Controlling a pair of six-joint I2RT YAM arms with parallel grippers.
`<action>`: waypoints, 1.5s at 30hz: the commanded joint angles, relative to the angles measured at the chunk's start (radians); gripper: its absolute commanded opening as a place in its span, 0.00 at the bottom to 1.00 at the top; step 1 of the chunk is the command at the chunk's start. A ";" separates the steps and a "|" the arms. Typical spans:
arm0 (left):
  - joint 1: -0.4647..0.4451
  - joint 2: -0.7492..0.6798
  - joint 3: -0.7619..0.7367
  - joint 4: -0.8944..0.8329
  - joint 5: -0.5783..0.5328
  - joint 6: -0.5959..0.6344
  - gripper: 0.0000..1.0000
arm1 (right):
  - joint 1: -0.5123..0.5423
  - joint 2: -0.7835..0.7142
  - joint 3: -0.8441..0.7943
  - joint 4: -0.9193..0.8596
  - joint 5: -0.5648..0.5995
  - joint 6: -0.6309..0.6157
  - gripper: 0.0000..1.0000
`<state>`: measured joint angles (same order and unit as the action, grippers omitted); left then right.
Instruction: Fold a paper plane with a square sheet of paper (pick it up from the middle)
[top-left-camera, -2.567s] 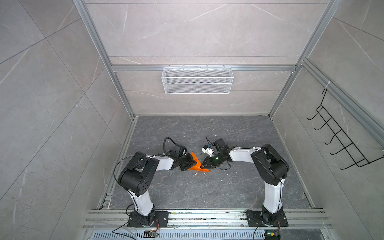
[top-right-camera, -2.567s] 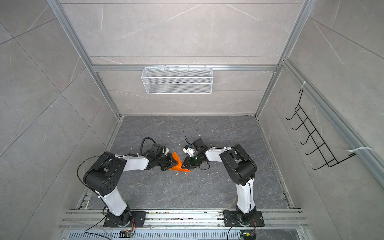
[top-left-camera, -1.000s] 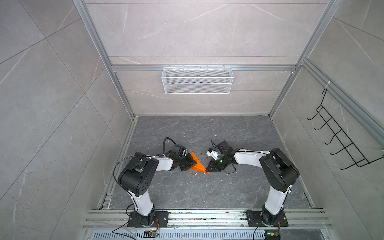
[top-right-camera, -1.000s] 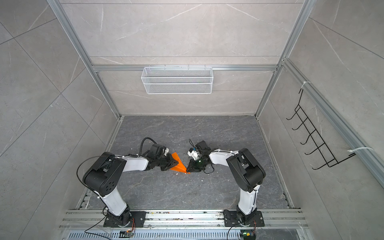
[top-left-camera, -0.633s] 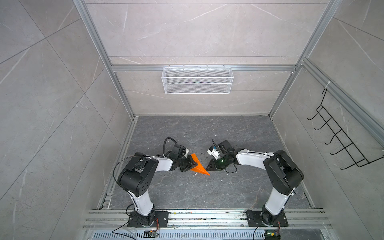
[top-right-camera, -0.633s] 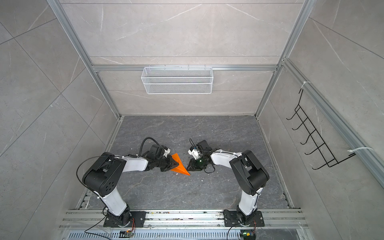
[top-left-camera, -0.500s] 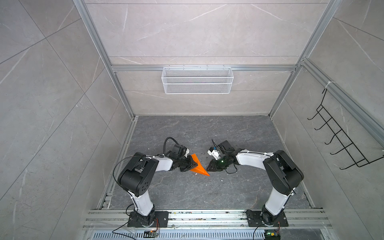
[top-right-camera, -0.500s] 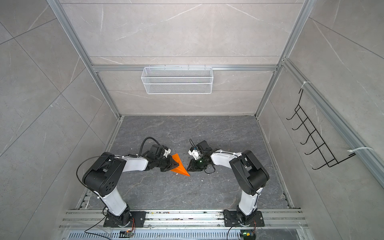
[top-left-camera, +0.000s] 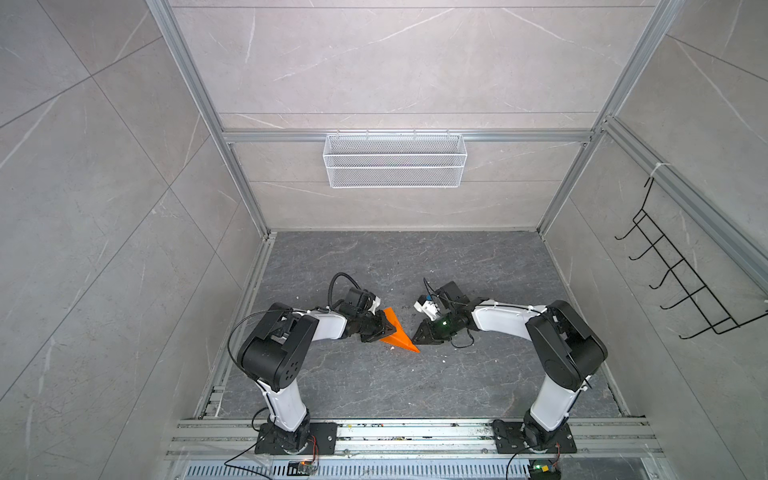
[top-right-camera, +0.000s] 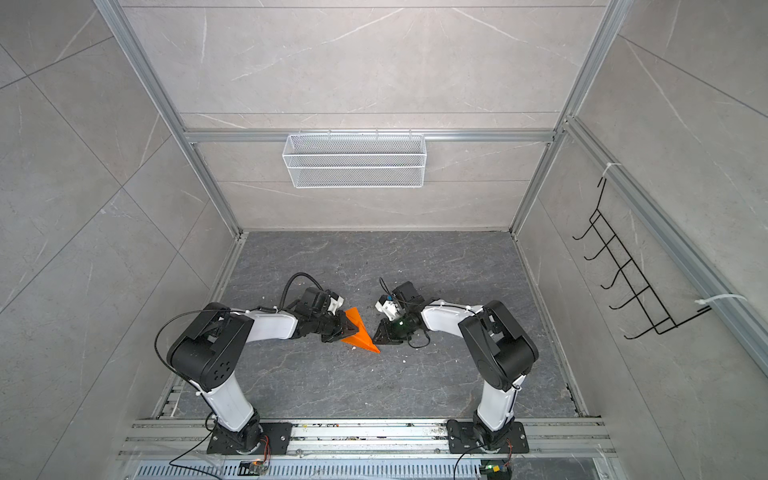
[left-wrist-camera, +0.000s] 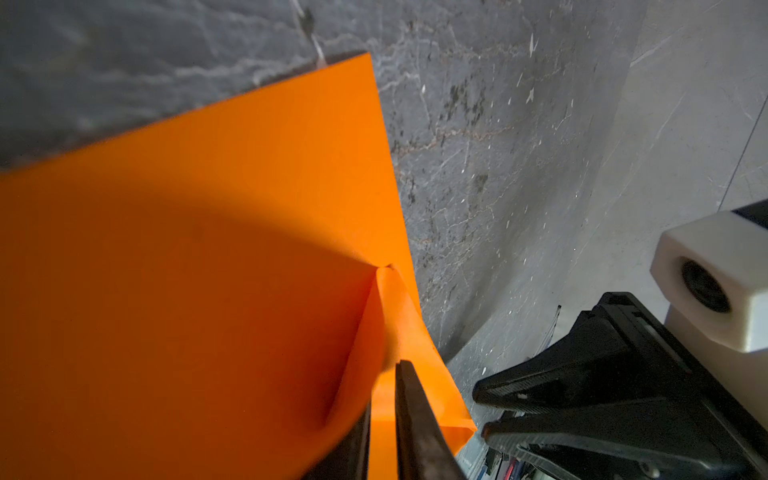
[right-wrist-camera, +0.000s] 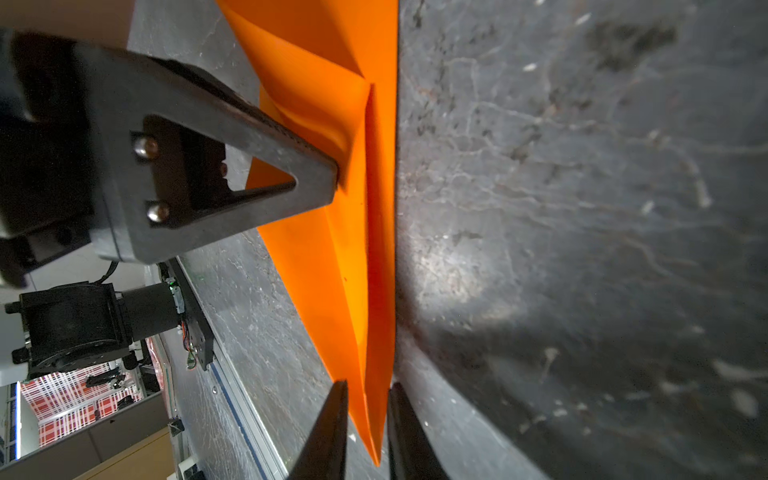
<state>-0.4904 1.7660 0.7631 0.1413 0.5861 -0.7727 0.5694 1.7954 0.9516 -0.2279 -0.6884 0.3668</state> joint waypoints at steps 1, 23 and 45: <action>-0.001 0.010 0.021 -0.031 0.006 0.032 0.17 | 0.011 0.019 -0.013 0.000 -0.013 0.003 0.20; -0.001 -0.094 0.005 0.040 0.036 -0.071 0.26 | 0.057 0.045 -0.014 -0.007 0.072 -0.011 0.06; -0.004 -0.218 -0.140 0.087 -0.016 -0.140 0.31 | 0.096 -0.043 -0.037 -0.008 0.120 -0.102 0.11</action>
<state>-0.4904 1.5856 0.6212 0.1886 0.5770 -0.8948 0.6476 1.7893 0.9218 -0.2131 -0.5961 0.3168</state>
